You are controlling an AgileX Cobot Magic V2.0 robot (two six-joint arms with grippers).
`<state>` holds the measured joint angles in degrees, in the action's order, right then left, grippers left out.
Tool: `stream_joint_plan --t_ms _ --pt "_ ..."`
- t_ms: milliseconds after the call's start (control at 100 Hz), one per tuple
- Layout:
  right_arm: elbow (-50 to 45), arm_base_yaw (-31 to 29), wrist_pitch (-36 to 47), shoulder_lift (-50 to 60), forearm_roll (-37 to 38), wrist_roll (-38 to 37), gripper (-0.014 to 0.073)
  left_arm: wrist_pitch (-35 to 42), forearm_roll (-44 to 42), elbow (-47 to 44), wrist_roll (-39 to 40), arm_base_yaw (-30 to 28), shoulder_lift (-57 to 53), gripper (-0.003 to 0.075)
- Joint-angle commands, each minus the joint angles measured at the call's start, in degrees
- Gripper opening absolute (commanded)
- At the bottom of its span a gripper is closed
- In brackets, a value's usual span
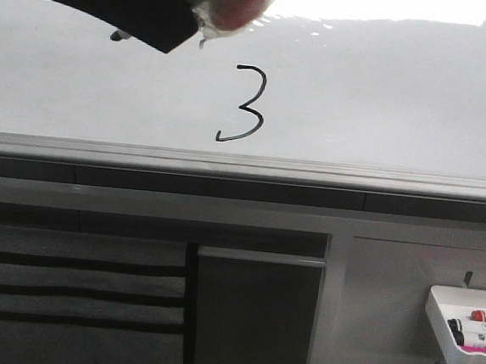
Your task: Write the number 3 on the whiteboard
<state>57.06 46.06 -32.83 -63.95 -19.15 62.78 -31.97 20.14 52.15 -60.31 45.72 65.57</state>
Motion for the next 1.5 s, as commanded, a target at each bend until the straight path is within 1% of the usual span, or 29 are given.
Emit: stream_joint_plan --t_ms 0,100,180,270,390,470,560,680,780,850,940,990,1050,1130,1210,1330,1490 --pt "1.4 0.0 3.1 0.5 -0.5 0.5 0.0028 3.7 1.7 2.0 1.0 0.4 -0.9 0.0018" --pt "1.4 0.0 2.5 -0.1 -0.5 0.5 0.0048 3.7 1.7 2.0 1.0 0.4 -0.9 -0.0003" --pt "1.4 0.0 2.4 -0.2 -0.5 0.4 0.0121 3.7 1.7 2.0 1.0 0.4 -0.9 -0.0021" --pt "1.4 0.0 2.6 -0.2 -0.5 0.4 0.0211 3.7 1.7 2.0 1.0 0.4 -0.9 -0.0020" --pt "1.4 -0.3 2.4 0.0 -0.5 0.3 0.0268 4.5 1.7 2.0 1.1 0.3 -0.9 -0.0020" --pt "1.7 -1.8 2.0 1.0 -0.4 -0.6 0.0274 5.4 1.7 2.0 2.0 0.0 -0.9 -0.0020" --pt "1.7 -5.8 2.0 3.5 0.2 -3.9 0.0274 6.9 1.7 2.0 4.6 -1.9 -0.9 -0.0020" --pt "1.7 -14.0 1.0 7.9 0.2 -10.6 0.0274 10.3 1.7 2.0 10.7 -8.3 -0.6 -0.0020" --pt "1.7 -20.6 -1.3 11.2 0.2 -12.2 0.0274 14.4 1.9 2.0 16.8 -14.0 0.5 -0.0020" --pt "1.7 -23.9 -2.8 12.5 0.2 -12.9 0.0274 18.1 2.6 2.0 18.3 -17.5 2.1 -0.0020" --pt "1.6 -26.7 -4.7 13.0 0.2 -13.2 0.0274 21.4 3.1 2.0 18.3 -21.0 4.9 -0.0020" --pt "1.6 -27.4 -5.9 13.1 0.2 -13.2 0.0274 23.2 3.7 2.0 18.3 -22.8 6.6 -0.0020" --pt "1.6 -27.9 -7.3 13.1 0.2 -13.2 0.0274 25.1 6.9 2.0 18.7 -24.8 8.4 -0.0020" --pt "1.6 -27.9 -8.6 12.8 0.2 -13.2 0.0274 26.9 15.1 2.0 18.7 -28.0 10.5 -0.0020" --pt "1.6 -27.9 -9.0 12.8 0.1 -13.2 0.0274 27.4 20.2 2.0 18.7 -30.7 11.8 -0.0020" --pt "1.6 -27.9 -9.1 12.8 0.1 -13.2 0.0274 27.7 19.8 2.0 18.7 -33.1 13.3 -0.0020" --pt "1.6 -27.9 -9.1 12.8 0.1 -13.2 0.0274 27.8 19.3 2.0 18.6 -33.4 13.4 -0.0020"
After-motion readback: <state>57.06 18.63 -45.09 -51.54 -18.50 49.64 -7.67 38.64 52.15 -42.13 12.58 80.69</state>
